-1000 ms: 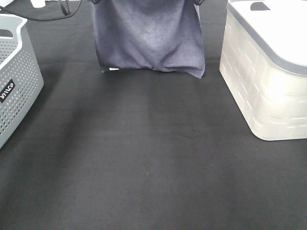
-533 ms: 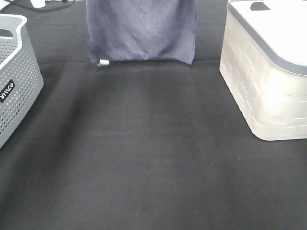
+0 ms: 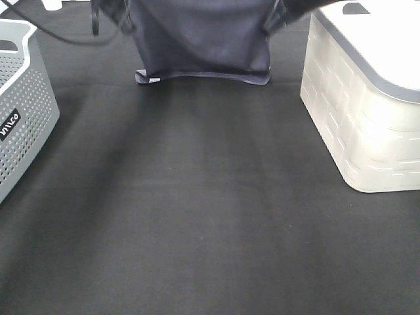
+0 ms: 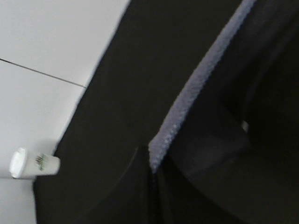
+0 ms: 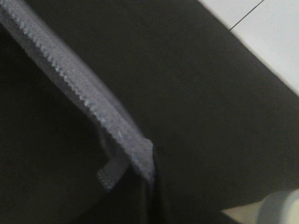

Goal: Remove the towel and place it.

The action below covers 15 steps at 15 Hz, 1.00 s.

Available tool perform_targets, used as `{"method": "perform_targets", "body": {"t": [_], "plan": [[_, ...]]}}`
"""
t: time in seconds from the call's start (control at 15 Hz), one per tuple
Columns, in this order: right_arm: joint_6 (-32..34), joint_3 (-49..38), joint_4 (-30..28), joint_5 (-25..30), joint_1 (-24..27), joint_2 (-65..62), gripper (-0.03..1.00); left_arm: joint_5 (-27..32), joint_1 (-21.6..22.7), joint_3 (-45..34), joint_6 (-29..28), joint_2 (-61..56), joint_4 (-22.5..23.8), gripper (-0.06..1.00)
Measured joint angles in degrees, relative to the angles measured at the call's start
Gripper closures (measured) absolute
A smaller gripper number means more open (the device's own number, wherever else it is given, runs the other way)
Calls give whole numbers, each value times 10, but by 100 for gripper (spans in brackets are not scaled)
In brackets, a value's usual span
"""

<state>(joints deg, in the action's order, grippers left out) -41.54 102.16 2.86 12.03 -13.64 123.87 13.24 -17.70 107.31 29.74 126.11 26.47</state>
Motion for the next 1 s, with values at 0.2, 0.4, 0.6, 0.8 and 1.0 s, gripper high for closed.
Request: {"method": "perform_targets", "body": {"t": [0.2, 0.4, 0.6, 0.8, 1.0], "plan": [[0, 0, 49, 205, 0, -5, 96, 207, -32, -4, 0, 1, -10, 94], [-1, 4, 76, 348, -1, -6, 96, 342, -37, -4, 21, 1, -82, 94], [-1, 5, 93, 453, -1, -6, 96, 484, -37, -4, 70, 1, -163, 94], [-2, 5, 120, 517, -1, -6, 96, 548, -37, -4, 73, 1, -175, 94], [-2, 5, 119, 548, -1, -10, 96, 555, -37, -4, 88, 1, -192, 94]]}}
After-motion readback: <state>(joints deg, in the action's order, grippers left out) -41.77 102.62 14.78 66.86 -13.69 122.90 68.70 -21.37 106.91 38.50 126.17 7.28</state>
